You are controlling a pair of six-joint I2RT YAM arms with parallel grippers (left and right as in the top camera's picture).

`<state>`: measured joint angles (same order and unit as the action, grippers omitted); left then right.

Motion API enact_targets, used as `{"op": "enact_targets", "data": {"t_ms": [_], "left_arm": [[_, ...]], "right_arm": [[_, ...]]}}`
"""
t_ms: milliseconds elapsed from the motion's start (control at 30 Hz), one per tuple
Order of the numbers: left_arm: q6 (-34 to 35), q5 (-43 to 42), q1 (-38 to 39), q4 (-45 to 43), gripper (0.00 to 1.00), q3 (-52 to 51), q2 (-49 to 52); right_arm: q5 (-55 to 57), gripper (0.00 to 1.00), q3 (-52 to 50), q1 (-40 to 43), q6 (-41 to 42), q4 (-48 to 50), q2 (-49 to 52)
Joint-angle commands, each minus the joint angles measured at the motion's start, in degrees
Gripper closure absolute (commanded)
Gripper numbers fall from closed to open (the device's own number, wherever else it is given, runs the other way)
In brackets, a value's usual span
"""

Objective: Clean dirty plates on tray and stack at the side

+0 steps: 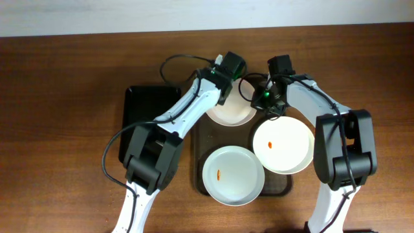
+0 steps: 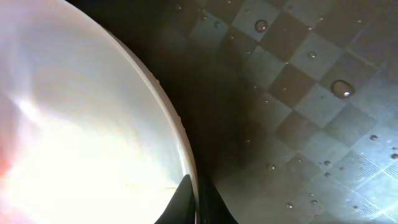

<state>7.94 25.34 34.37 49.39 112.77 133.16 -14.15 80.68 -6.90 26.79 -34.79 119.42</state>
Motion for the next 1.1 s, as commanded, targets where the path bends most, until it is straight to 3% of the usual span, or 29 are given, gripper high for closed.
{"op": "enact_targets", "data": {"t_ms": [0, 33, 100, 200, 367, 433, 533, 667, 733, 933, 967, 1033, 1067], "left_arm": [[1.84, -6.27, -0.92, 2.29, 1.0, 4.55, 0.22], [2.05, -15.3, -1.29, 2.27, 1.0, 4.52, 0.48], [6.25, -20.98, -2.05, 2.32, 1.0, 4.52, 0.98], [8.5, -21.22, -2.86, 2.67, 1.0, 4.48, 1.53], [8.5, -24.83, -12.09, 7.61, 1.0, 5.33, -6.97], [7.52, -28.0, -18.88, 14.64, 1.0, 5.33, -12.37], [1.07, -27.43, -22.84, 24.39, 1.0, 5.33, -15.37], [-0.39, -26.45, -26.03, 31.39, 1.0, 3.98, -15.72], [-0.46, -26.4, -26.03, 30.6, 1.0, -0.35, -15.72], [-1.66, -27.67, -29.24, 16.41, 1.0, -20.96, -15.72], [-1.99, -29.24, -29.7, 15.69, 0.97, -21.0, -15.8], [-2.67, -29.68, -29.83, 15.52, 0.73, -21.0, -16.76], [-3.8, -29.68, -29.83, 15.93, 0.42, -20.74, -17.84]], "right_arm": [[4.33, 0.96, -0.2, 0.98, 0.48, -0.61, -0.24], [4.33, 0.96, -0.2, 0.98, 0.48, -0.61, -0.24], [4.33, 0.96, -0.2, 0.98, 0.48, -0.61, -0.24], [4.33, 0.96, -0.2, 0.98, 0.46, -0.66, -0.24], [1.4, 0.96, 0.33, 0.98, -14.58, 0.0, -0.26], [-2.21, 0.96, 1.77, 0.98, -19.43, -0.35, -1.11], [-2.14, 0.96, 4.04, 0.98, -19.52, -2.4, -3.69], [-2.05, 0.96, 6.97, 0.92, -19.52, -8.17, -7.89], [-1.7, 0.96, 7.04, 0.92, -19.54, -9.66, -10.32], [-1.7, 0.96, 7.04, 0.87, -19.52, -13.79, -15.37], [-1.7, 0.96, 7.04, 0.87, -19.52, -14.12, -15.47], [-1.73, 0.96, 7.04, 0.87, -19.5, -14.34, -15.47], [-1.75, 0.96, 7.04, 0.81, -19.52, -14.53, -15.56]]}}
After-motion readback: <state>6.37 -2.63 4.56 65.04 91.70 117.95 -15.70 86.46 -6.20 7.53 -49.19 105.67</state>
